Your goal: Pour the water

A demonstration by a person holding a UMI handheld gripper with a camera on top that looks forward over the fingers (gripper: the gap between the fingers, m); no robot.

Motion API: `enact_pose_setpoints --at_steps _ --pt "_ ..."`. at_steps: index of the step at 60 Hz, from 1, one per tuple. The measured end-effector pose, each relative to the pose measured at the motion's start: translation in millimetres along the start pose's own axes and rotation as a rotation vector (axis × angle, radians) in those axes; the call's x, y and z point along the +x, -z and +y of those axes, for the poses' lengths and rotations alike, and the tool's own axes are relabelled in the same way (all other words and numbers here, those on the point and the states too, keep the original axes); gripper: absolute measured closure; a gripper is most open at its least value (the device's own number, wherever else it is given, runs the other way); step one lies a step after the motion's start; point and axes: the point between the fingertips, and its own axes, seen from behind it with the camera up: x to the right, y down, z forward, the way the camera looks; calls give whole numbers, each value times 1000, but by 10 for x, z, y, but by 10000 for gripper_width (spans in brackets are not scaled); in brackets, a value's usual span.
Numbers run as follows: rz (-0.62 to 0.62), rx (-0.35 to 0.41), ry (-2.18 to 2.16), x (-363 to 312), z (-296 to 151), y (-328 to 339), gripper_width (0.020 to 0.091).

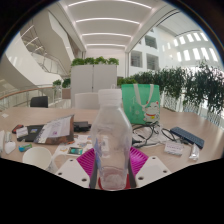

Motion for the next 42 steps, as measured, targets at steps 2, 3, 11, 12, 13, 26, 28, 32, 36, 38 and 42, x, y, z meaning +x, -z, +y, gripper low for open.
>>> enact_pose_setpoints --at_steps 2,3,11,12,13,26,28,32,36,38,42 --pt "4 -16 -6 0 103 -19 650" --pt "7 -22 -8 63 185 -61 647" --pt "19 -1 -68 60 152 -12 649" --pt "20 0 -66 61 130 8 639" --pt "22 -2 -64 62 134 11 636" --pt "15 -112 -170 -43 239 415 280" --pt "24 -114 -189 -54 242 568 285" --pt "52 -112 -194 -85 227 898 269" --pt "75 -117 -164 -170 184 1277 271" --pt "81 -117 -153 -234 159 1478 271" --pt "82 -106 -136 -424 62 1882 271"
